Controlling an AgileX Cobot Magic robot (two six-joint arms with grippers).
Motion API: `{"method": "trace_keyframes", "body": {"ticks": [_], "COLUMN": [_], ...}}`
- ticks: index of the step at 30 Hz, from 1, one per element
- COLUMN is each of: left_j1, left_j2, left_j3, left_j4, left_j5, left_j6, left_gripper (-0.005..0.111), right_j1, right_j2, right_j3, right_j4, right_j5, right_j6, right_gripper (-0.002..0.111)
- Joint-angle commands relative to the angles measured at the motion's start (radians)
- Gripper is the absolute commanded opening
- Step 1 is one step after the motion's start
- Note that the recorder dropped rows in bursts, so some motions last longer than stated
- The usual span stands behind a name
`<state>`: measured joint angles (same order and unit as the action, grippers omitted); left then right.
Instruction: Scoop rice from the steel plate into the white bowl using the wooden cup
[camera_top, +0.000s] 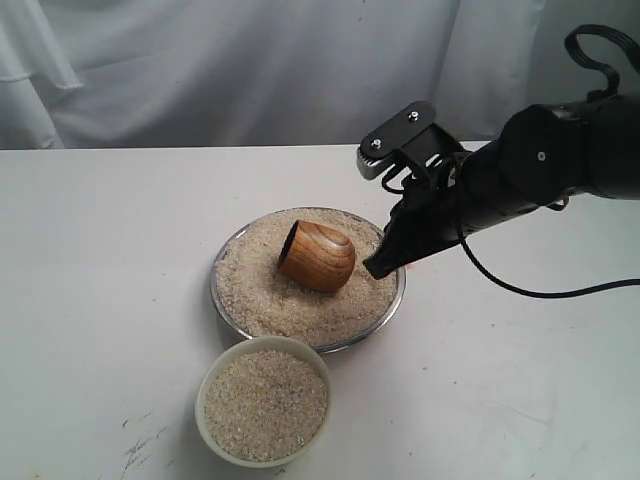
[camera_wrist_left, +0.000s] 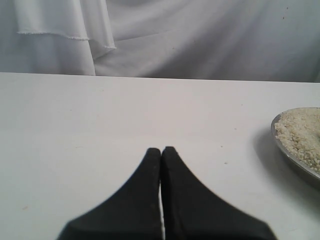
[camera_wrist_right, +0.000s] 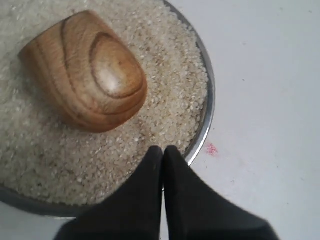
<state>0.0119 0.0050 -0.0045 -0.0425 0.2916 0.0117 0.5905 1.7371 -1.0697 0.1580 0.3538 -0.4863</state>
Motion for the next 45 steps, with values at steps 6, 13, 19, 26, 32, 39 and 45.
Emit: {"method": "trace_keyframes", "body": {"ticks": [6, 13, 19, 26, 32, 39, 45], "left_j1": [-0.002, -0.002, -0.002, -0.002, -0.002, -0.002, -0.002], "left_j2": [-0.005, -0.005, -0.005, -0.005, -0.005, -0.005, -0.005], "left_j3": [0.005, 0.005, 0.005, 0.005, 0.005, 0.005, 0.005], "left_j4": [-0.001, -0.001, -0.001, -0.001, -0.001, -0.001, -0.001], "left_j5": [-0.006, -0.006, -0.006, -0.006, -0.006, -0.006, -0.006], "left_j6": [-0.003, -0.003, -0.003, -0.003, -0.003, -0.003, -0.003], "left_gripper": [0.0, 0.0, 0.0, 0.0, 0.0, 0.0, 0.0], "right_j1": [-0.003, -0.003, -0.003, -0.001, 0.033, 0.033, 0.037], "right_j2": [-0.016, -0.02, -0.02, -0.02, -0.02, -0.02, -0.02], "right_j3": [-0.006, -0.006, -0.006, -0.006, -0.006, -0.006, -0.006], "right_j4": [0.229, 0.256, 0.359, 0.446, 0.464, 0.46, 0.46], "right_j5": [0.028, 0.03, 0.041, -0.005, -0.05, 0.029, 0.05], "right_j6": [-0.235, -0.237, -0.3, -0.3, -0.488, -0.657, -0.814], "right_gripper": [0.0, 0.013, 0.058, 0.086, 0.086, 0.085, 0.081]}}
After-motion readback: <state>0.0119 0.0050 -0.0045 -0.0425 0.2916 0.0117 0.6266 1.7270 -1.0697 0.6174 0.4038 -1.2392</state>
